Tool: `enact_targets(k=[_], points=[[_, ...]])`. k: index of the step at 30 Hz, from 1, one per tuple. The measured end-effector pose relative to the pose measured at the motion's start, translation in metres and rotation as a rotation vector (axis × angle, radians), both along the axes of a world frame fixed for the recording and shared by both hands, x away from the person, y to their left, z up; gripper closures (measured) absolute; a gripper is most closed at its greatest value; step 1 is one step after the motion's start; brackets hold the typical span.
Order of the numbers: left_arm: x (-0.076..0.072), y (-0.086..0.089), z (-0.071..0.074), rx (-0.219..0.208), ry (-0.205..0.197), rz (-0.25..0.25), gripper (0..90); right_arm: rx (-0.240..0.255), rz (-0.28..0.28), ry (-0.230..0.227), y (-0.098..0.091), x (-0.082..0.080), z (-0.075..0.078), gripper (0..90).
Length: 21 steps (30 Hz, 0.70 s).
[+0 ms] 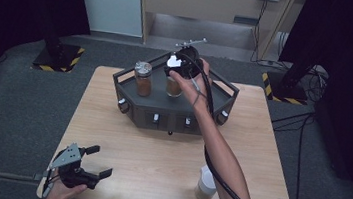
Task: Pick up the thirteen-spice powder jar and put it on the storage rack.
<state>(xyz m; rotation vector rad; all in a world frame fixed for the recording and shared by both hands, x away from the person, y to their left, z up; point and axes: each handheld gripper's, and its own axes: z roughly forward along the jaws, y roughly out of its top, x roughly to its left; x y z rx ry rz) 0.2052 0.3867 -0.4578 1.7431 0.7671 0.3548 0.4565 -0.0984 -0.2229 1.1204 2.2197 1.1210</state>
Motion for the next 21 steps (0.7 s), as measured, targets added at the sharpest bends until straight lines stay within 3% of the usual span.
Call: enact_targets(k=[21], points=[[0.0,-0.001,0.0,0.006,-0.001,-0.005,0.0,-0.002,0.003,0.024,0.005,0.005,-0.013,30.6]])
